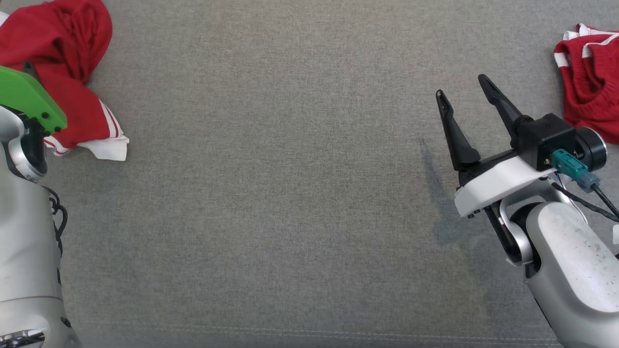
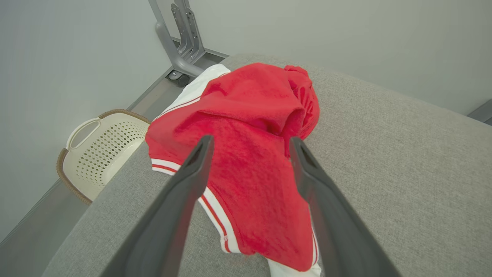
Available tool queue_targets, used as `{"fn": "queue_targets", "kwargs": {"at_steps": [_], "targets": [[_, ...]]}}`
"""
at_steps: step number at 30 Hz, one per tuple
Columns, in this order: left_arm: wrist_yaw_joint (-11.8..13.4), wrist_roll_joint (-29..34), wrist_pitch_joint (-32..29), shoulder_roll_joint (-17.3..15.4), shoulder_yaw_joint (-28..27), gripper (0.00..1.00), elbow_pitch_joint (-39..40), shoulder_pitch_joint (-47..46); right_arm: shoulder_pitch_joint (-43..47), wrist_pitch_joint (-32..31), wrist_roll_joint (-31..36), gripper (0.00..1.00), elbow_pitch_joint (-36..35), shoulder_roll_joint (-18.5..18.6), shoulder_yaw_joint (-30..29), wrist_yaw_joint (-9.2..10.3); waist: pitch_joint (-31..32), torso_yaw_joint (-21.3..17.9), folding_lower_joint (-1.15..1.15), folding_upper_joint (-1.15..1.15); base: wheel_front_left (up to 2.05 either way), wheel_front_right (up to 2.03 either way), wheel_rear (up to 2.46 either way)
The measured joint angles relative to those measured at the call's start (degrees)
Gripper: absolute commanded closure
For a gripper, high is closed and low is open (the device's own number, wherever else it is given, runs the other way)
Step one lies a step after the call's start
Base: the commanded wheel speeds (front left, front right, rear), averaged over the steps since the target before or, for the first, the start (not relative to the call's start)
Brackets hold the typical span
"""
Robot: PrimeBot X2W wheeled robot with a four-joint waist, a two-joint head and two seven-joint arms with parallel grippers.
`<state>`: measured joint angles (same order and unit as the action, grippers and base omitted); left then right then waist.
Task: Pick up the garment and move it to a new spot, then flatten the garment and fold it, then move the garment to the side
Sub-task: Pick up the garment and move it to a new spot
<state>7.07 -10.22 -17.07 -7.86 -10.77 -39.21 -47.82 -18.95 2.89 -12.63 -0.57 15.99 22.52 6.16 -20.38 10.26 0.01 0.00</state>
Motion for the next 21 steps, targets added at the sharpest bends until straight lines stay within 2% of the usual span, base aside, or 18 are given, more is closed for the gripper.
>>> {"fn": "queue_targets", "kwargs": {"at_steps": [14, 21], "targets": [[0.0, 3.7, 1.6, 1.3, -3.6, 0.00, -6.8, -4.0, -0.5, -1.7, 0.3, 0.00, -2.8, 1.7, -0.4, -0.01, -3.0, -0.8, 0.00, 0.00, 0.00, 0.00, 0.00], [0.0, 5.7, 2.1, 1.0, -6.4, 0.00, -10.7, -5.5, -0.5, -3.0, 0.7, 0.00, -5.1, 2.4, -0.6, -0.01, -4.0, -2.2, 0.00, 0.00, 0.00, 0.00, 0.00]]}}
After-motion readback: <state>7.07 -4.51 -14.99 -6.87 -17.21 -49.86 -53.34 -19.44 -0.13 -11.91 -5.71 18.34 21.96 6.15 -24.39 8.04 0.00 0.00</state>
